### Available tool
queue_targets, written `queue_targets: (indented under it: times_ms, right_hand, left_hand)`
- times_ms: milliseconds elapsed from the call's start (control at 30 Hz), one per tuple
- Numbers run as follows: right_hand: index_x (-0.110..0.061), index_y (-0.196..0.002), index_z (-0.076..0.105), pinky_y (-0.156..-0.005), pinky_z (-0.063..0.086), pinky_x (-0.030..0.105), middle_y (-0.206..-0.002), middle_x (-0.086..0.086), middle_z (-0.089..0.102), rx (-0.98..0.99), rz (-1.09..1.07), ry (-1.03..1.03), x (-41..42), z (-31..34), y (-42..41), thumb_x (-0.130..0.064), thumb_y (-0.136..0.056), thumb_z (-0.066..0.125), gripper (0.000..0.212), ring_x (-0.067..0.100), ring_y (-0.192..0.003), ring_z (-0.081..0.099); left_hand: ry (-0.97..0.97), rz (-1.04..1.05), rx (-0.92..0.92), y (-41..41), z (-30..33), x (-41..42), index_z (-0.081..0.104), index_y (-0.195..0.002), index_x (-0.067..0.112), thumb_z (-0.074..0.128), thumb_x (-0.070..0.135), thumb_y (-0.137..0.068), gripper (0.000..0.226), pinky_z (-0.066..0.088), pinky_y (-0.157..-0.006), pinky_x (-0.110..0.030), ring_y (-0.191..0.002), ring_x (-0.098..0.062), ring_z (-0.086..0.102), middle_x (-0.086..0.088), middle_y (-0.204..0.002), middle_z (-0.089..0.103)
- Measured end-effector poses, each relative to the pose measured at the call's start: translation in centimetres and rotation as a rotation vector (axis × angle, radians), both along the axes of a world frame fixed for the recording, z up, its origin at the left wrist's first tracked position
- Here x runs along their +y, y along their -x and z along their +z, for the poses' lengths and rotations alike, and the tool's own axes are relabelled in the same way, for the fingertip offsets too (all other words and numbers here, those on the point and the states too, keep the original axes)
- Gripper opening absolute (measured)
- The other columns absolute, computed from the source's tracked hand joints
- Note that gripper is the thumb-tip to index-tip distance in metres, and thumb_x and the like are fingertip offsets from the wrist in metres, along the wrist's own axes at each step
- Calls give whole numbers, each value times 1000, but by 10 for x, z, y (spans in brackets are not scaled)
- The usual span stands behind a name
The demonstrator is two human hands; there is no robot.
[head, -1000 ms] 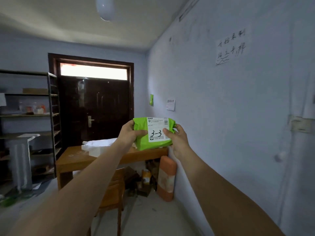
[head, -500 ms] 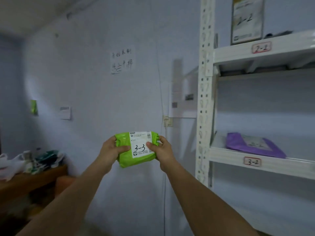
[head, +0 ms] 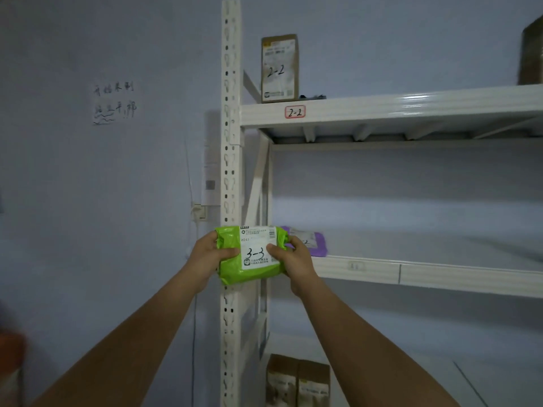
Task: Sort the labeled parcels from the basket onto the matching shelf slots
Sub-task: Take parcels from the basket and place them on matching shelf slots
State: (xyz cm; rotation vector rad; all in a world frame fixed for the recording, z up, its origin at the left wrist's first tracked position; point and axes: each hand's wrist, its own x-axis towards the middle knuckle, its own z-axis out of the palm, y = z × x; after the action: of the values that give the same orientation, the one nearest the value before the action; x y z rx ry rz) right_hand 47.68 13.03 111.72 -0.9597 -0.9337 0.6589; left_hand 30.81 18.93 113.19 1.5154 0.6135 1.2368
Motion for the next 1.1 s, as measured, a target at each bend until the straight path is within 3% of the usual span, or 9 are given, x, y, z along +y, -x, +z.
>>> queue_targets:
  times_ms: [133, 300, 433, 600, 700, 833, 1000, 1100]
  right_hand:
    - [-13, -86, 61, -82, 55, 41, -96, 13, 66, -23, -66, -11, -52, -2, -52, 4, -79, 68, 20, 28, -83, 64]
    - [-13, -89, 60, -67, 56, 30, -90, 11, 68, -30, -209, -13, -137, 1, -132, 2, -80, 68, 20, 21, -73, 65]
    - [-12, -90, 60, -72, 56, 34, -91, 12, 68, -55, -353, -2, -203, 9, -198, 3, -79, 69, 20, 23, -75, 65]
    - [-13, -88, 61, -72, 55, 34, -89, 11, 69, -85, -539, 12, -266, 11, -265, 0, -80, 69, 17, 22, -76, 66]
    - [-11, -91, 62, -70, 56, 31, -91, 8, 68, -97, -634, 17, -284, 12, -298, -1, -80, 69, 17, 21, -79, 66]
    - [-7, -100, 63, -80, 57, 40, -98, 10, 69, -97, -690, 36, -285, 16, -327, -2, -81, 69, 20, 29, -91, 68]
    - [-11, -93, 60, -54, 51, 15, -82, -4, 65, -106, -727, 26, -275, 29, -350, -1, -84, 65, 13, 9, -71, 64]
    - [-4, -104, 59, -56, 50, 16, -84, -2, 64, -114, -754, 52, -264, 36, -369, -3, -85, 64, 20, 16, -77, 65]
  left_hand:
    - [-6, -63, 10, -57, 0, -42, 59, -105, 9, 65, -13, -77, 36, 57, -59, -21, -81, -18, 65, -7, -95, 67]
    - [-45, -203, 18, -152, 5, -98, 60, -99, 9, 64, -15, -76, 33, 57, -60, -20, -75, -14, 65, -7, -93, 67]
    - [-74, -319, 39, -235, 10, -139, 61, -94, 15, 68, -11, -75, 33, 57, -69, -27, -79, -16, 65, -6, -94, 68]
    - [-97, -486, 35, -321, 17, -186, 60, -92, 17, 66, -13, -77, 34, 57, -60, -19, -78, -14, 65, -3, -91, 68]
    - [-104, -537, 43, -362, 20, -199, 59, -92, 17, 66, -12, -77, 33, 55, -56, -17, -77, -13, 64, -1, -89, 67]
    - [-114, -572, 61, -403, 24, -193, 59, -91, 17, 67, -10, -77, 32, 55, -64, -25, -78, -15, 65, -3, -92, 66]
    - [-128, -590, 63, -441, 36, -176, 59, -92, 13, 67, -10, -77, 29, 52, -69, -30, -83, -24, 63, -8, -96, 65]
    - [-123, -556, 58, -463, 41, -167, 58, -89, 16, 67, -8, -78, 28, 50, -65, -27, -83, -24, 62, -10, -99, 64]
